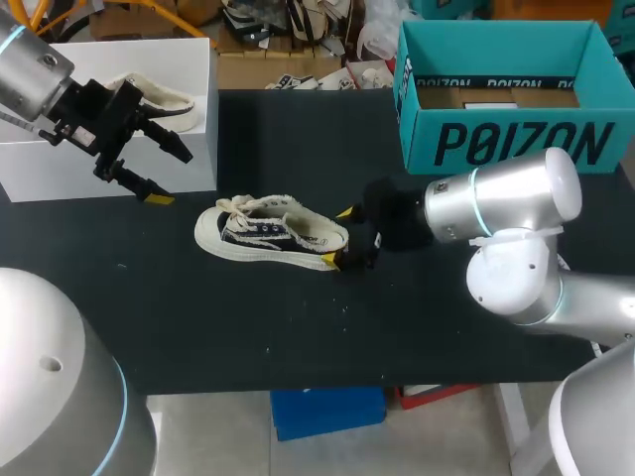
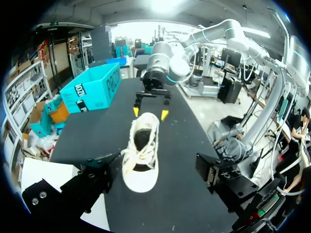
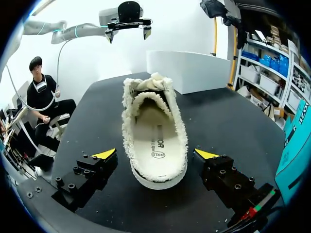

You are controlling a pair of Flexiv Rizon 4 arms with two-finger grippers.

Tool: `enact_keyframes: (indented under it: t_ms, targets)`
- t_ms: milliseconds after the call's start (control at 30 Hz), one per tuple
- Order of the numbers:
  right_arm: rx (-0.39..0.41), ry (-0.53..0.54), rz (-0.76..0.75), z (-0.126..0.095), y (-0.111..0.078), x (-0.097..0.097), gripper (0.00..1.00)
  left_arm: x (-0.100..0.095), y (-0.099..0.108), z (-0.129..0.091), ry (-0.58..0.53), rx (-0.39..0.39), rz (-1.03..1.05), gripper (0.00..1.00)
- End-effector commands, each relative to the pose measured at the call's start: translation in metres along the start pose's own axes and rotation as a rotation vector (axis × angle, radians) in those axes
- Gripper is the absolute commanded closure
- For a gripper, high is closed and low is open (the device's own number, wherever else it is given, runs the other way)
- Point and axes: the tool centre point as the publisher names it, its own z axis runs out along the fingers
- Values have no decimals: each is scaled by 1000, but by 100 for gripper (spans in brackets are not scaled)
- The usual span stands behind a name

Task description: Take the shoe out of the shoebox, open the shoe tongue, remove and reinsert the insole, then place the shoe into the shoebox

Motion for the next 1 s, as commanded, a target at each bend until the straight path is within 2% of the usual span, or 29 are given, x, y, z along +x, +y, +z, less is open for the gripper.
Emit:
enact_keyframes:
  t_ms: [33, 567, 600, 633, 667, 700, 733, 1000]
  targets:
    - [0, 7, 2, 11, -2, -2, 0, 0, 1, 1, -4, -1, 3, 0]
    - [6, 26, 19, 25, -12, -4, 0, 0, 1, 1, -4, -1, 3, 0]
    - [6, 28, 19, 26, -12, -4, 4, 0, 1, 1, -4, -1, 3, 0]
    - [8, 29, 19, 26, -13, -4, 55, 0, 1, 1, -4, -1, 3, 0]
    - [9, 29, 19, 26, -13, -5, 67, 0, 1, 1, -4, -1, 3, 0]
    - [10, 29, 19, 26, -14, -5, 94, 0, 1, 1, -4, -1, 3, 0]
    - [12, 29, 19, 26, -14, -5, 100, 0, 1, 1, -4, -1, 3, 0]
    - [13, 47, -3, 18, -11, -12, 100, 0, 1, 1, -4, -1, 3, 0]
